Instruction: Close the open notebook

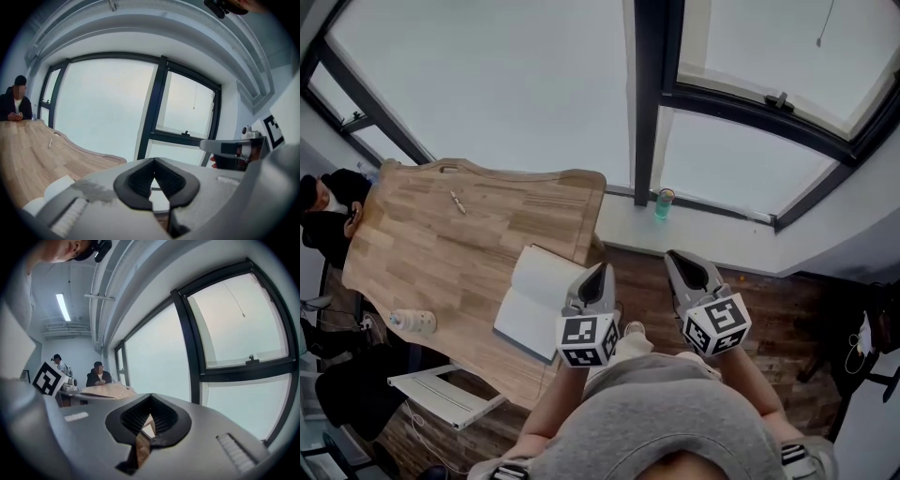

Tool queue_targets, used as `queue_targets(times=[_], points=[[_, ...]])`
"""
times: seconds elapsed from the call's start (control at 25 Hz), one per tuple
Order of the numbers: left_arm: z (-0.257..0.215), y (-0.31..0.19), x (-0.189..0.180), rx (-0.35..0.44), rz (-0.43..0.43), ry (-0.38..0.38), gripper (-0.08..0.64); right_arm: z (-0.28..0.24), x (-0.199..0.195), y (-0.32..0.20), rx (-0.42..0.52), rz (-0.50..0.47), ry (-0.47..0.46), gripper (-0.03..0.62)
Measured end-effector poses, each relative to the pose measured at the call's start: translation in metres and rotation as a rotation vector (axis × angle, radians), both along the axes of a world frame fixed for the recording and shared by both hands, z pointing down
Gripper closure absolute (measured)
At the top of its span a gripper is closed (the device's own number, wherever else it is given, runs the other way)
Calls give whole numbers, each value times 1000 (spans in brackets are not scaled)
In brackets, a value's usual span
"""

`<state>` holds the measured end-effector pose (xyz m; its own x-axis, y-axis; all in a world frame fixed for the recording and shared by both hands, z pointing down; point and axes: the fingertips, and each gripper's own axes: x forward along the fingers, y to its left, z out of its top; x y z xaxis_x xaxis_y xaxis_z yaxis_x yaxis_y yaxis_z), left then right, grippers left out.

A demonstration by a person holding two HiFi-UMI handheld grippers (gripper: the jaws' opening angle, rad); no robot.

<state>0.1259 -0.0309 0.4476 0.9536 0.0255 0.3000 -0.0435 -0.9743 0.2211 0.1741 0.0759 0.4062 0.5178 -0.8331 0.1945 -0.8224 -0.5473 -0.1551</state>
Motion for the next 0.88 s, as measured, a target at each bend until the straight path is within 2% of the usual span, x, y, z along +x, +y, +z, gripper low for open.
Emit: queue_targets(times=[0.2, 0.32, 0.6, 0.88], points=[[1, -24, 12, 4, -37, 5, 557, 5, 17, -26, -1, -41, -3, 592], [1, -42, 9, 5, -91, 2, 557, 8, 20, -44, -2, -85, -8, 592], [9, -83, -15, 15, -272, -31, 557, 14, 20, -93, 1, -258, -32, 592], [6, -121, -44, 20, -518, -33, 557, 14, 16, -148, -8, -496, -37, 592]])
